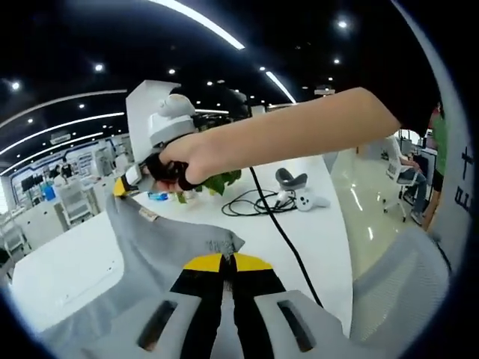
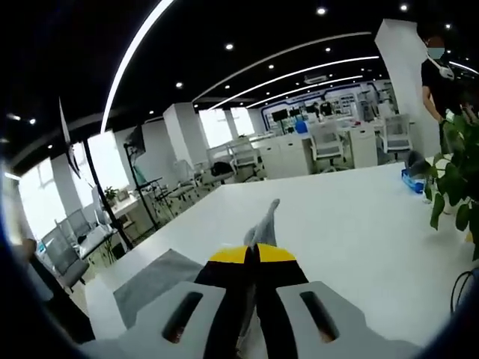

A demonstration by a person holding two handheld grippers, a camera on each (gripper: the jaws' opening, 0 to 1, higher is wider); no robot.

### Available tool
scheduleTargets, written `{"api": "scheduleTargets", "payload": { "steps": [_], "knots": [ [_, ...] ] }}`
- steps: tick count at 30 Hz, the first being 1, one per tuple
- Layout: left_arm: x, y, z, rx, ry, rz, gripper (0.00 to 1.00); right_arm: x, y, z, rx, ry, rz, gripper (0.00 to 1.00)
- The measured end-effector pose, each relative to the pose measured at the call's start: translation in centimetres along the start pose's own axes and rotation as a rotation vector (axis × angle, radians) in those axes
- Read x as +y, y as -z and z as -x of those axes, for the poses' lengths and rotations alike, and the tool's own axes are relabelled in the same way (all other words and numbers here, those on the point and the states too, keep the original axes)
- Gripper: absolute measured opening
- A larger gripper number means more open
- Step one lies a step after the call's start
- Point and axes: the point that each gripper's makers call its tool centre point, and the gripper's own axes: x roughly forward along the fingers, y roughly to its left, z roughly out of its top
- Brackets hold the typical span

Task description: Fold the towel on the table until its edges align and the towel forms a compact rectangular stack.

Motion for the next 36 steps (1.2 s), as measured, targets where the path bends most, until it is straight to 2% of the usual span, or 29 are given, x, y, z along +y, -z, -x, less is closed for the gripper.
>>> {"api": "scheduleTargets", "payload": {
  "steps": [17, 36],
  "knots": [
    [3.3, -0.8, 5.6, -0.038, -0.093, 0.006, 0.03, 5.2, -1.9, -2.1, -0.014, -0.039, 0.01, 0.0],
    [8.2, 0.6, 13.1, -0.048, -0.215, 0.043, 0.03, 12.4, -2.8, -6.1, -0.011, -0.101, 0.011, 0.0]
  ]
}}
